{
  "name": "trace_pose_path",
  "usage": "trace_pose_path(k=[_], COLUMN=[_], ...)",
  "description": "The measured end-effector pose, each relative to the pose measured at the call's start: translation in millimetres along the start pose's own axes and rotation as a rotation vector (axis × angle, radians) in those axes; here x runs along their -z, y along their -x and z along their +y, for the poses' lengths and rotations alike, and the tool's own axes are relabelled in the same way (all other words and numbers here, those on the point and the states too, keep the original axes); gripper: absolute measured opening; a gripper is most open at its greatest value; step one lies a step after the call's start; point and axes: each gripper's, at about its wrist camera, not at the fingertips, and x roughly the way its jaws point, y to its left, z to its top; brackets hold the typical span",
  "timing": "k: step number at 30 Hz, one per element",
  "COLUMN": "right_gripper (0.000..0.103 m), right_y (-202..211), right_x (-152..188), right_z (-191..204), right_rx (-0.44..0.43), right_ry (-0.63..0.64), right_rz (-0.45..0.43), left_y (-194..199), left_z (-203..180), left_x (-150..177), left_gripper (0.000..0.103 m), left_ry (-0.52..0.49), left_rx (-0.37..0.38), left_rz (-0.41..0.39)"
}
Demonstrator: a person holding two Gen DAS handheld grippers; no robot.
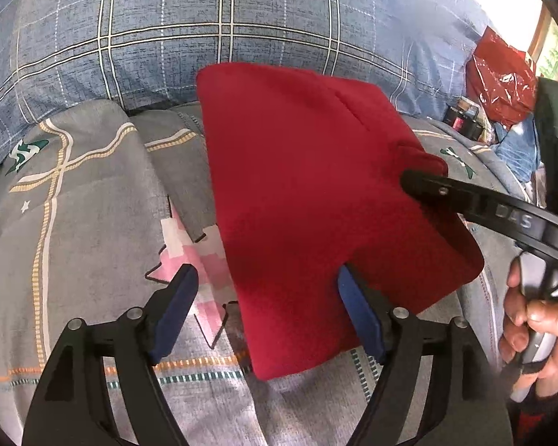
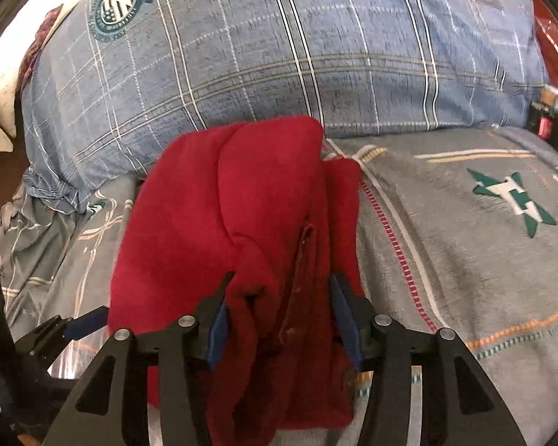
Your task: Fold small clothes
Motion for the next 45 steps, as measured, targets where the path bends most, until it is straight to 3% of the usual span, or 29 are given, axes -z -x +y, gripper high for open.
trace_pose_path(k=[8,12,15,17,18,21,22,24,26,29,32,36,38,40,41,43,45], right_gripper=[0.055,0.055,0.05,0.051,0.052,0.059,0.072,0.089,0.09,0.09,0.091,0.091,0.088,0.076,0.073,0.052,0.047], right_y=[35.2,38.1,24.1,4.5,-3.8,0.7,3.9,8.4,4.9,-19.7,-36.8,-33.2,-37.5,-41.7,-40.1,-31.9,-17.9], right_x=[-2.0,-9.6,-10.3,-7.7,-5.6,-5.6,-7.7,-10.3,-14.8,-25.3,-22.5,-21.9,-18.5,-16.3,-15.3,-16.7,-17.5], right_z=[3.5,2.5,2.3,-3.5,-7.0,-18.1,-23.2,-33.0,-40.5,-48.1,-57.4,-41.7,-26.8,-13.1,-8.5,-5.2,-0.3], right_rx=[-0.017,-0.054,0.007,0.055,0.039,-0.033,-0.06,-0.092,-0.123,-0.151,-0.214,-0.249,-0.213,-0.145,-0.125,-0.111,-0.109], right_ry=[-0.021,-0.03,-0.011,-0.009,-0.011,-0.052,-0.073,-0.107,-0.122,-0.123,-0.187,-0.102,-0.031,0.034,0.046,0.043,0.048], right_rz=[-0.15,-0.188,-0.165,-0.083,-0.049,-0.07,-0.09,-0.147,-0.161,-0.093,-0.056,-0.067,-0.058,-0.066,-0.082,-0.112,-0.152], left_y=[3.6,9.4,13.8,17.0,17.9,9.5,4.6,-6.2,-14.4,-27.5,-33.8,-41.2,-42.4,-42.7,-42.8,-34.9,-22.1], left_z=[0.9,9.9,19.5,26.7,31.6,40.4,42.4,47.1,50.3,52.5,50.3,41.1,36.2,30.4,29.0,28.8,29.1], left_x=[-1.9,-6.7,-14.0,-19.9,-24.1,-32.8,-35.1,-38.6,-40.6,-45.3,-47.4,-50.6,-51.5,-50.6,-51.6,-52.4,-54.9], left_gripper=[0.077,0.077,0.081,0.083,0.084,0.085,0.085,0.085,0.085,0.085,0.085,0.085,0.086,0.085,0.08,0.07,0.055], left_ry=[0.0,0.055,0.107,0.141,0.161,0.199,0.21,0.23,0.248,0.269,0.261,0.223,0.196,0.161,0.154,0.159,0.161], left_rx=[-0.013,0.042,0.09,0.107,0.131,0.184,0.198,0.236,0.272,0.34,0.353,0.358,0.344,0.323,0.314,0.301,0.308], left_rz=[0.003,-0.001,-0.014,-0.032,-0.044,-0.031,-0.016,0.008,0.028,0.044,0.047,0.047,0.045,0.032,0.026,0.007,-0.014])
